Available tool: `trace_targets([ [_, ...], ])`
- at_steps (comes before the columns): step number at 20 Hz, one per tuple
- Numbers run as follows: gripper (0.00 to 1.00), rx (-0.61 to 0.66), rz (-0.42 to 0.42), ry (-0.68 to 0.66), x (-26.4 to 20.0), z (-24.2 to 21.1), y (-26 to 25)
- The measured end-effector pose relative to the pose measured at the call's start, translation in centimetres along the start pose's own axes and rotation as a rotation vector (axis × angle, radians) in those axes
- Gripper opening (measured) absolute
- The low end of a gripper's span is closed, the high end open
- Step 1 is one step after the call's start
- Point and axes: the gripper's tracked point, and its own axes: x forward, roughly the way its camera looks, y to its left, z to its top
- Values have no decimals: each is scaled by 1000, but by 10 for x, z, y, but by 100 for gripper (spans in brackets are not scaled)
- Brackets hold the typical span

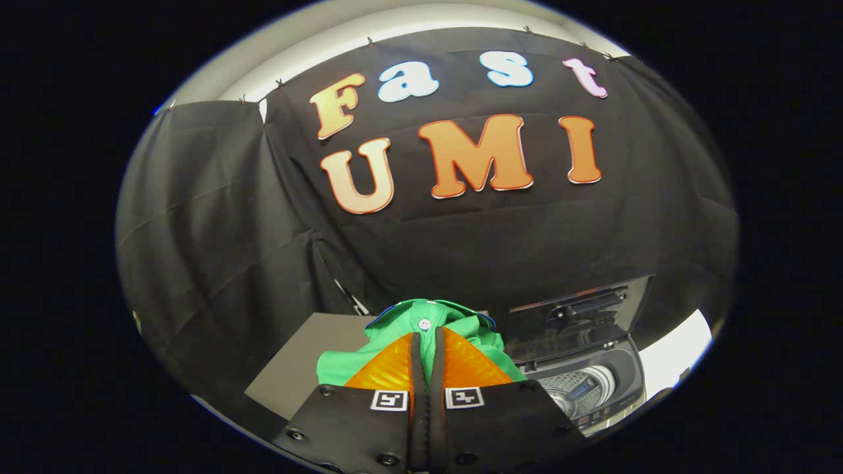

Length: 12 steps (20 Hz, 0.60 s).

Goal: Put the clothes into the washing machine and then close the washing machine lid.

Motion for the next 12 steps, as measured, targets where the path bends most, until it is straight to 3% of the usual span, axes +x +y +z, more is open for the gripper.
trace_targets([
  [6, 7, 32, -123, -33, -22, 23, -118],
  [12, 7, 77, -154, -1, -13, 22, -219],
])
